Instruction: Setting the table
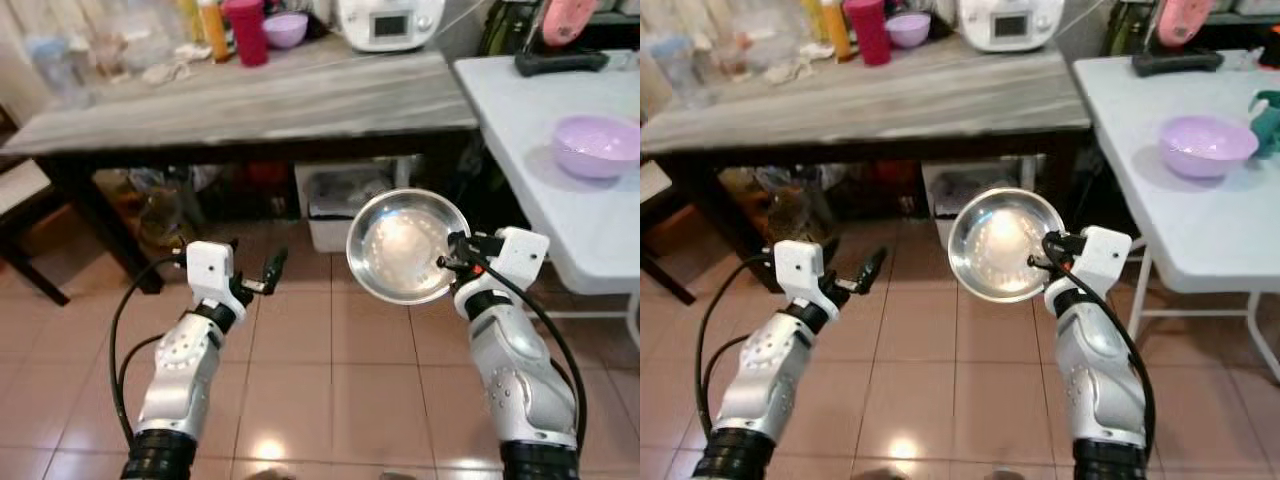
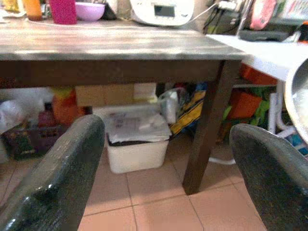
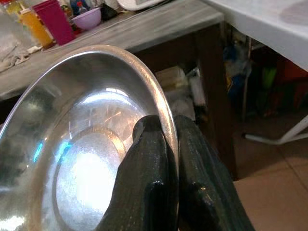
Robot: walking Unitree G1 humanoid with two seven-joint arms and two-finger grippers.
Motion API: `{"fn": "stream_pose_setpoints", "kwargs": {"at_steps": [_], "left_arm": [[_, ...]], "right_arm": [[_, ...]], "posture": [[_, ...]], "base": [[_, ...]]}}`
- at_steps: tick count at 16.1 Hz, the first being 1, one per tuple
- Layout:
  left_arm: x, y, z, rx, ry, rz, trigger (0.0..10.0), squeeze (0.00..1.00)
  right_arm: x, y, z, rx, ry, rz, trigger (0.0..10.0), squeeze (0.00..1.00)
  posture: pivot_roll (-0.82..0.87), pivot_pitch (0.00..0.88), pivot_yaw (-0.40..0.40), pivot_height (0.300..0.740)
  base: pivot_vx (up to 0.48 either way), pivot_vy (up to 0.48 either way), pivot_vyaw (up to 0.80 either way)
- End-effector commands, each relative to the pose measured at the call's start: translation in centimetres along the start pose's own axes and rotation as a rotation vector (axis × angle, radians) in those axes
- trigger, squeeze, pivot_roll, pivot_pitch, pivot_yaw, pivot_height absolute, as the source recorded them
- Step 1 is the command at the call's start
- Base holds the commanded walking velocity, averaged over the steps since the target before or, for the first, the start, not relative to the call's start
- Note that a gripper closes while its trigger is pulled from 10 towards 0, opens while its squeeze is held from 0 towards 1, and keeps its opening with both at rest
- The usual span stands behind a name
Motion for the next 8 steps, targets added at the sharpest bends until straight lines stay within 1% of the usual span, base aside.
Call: {"fn": "stream_pose_setpoints", "kwargs": {"at_steps": [1, 5, 8], "left_arm": [[0.7, -0.68, -0.04, 0.015, 0.014, 0.022, 10.0, 0.0], [0.68, -0.11, -0.07, -0.017, 0.016, 0.007, 10.0, 0.0], [0.66, -0.04, 0.02, -0.018, 0.017, 0.003, 10.0, 0.0]], "right_arm": [[0.78, -0.42, 0.07, 0.008, 0.031, 0.01, 10.0, 0.0], [1.01, -0.06, 0.06, -0.006, 0.043, -0.004, 10.0, 0.0], [1.0, -0.01, 0.16, -0.008, 0.042, -0.01, 10.0, 0.0]], "posture": [[-0.22, 0.069, 0.046, 0.74], [-0.22, 0.065, 0.045, 0.74], [-0.22, 0.061, 0.042, 0.74]], "base": [[0.0, 0.0, 0.0], [0.0, 0.0, 0.0], [0.3, 0.0, 0.0]]}}
Point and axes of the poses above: a point about 5 cm out from each wrist's last joint towards the gripper, its own z axis pointing out of the wrist towards the gripper, its own x axis along the axis of the wrist's last joint, y = z × x, the point moved 6 cm from there along z, pointing out of the wrist towards the gripper, and after that the axes turned 9 degrees about -z, right-handed, at the moved point
